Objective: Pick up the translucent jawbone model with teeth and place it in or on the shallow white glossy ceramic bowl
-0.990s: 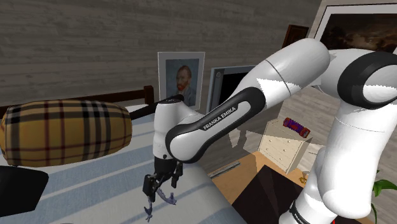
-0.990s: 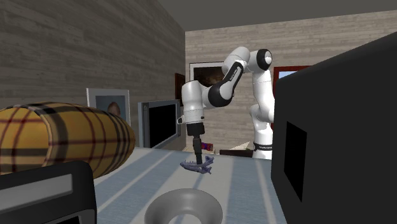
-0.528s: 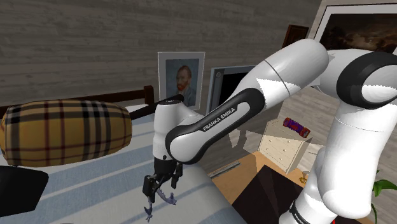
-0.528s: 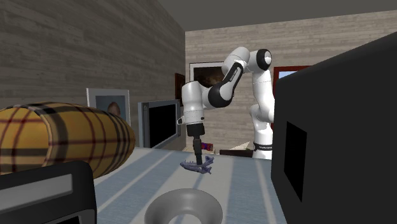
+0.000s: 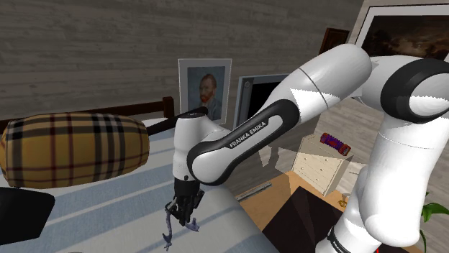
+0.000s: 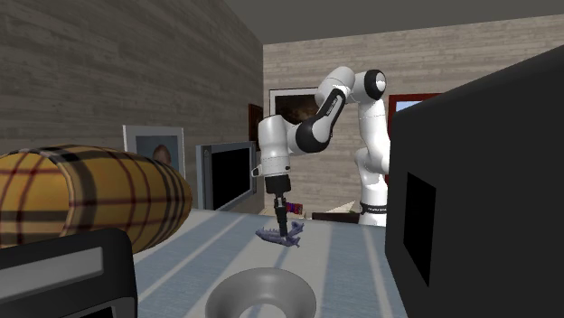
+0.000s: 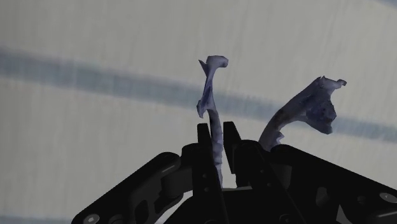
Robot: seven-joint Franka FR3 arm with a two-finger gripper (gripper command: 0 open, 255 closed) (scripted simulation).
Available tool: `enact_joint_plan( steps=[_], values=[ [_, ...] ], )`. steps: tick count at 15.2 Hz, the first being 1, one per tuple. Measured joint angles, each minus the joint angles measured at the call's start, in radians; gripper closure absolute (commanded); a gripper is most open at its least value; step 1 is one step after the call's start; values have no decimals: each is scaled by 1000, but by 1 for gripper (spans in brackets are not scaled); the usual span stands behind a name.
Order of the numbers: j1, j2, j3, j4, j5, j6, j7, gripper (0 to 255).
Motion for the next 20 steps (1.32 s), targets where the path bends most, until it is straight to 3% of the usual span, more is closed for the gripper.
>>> enact_joint_plan(
  steps=[5, 20],
  values=[
    [-3, -18, 0, 9, 5, -26, -1, 255],
    [-16, -130, -1, 97, 32, -220, 9, 255]
  ],
)
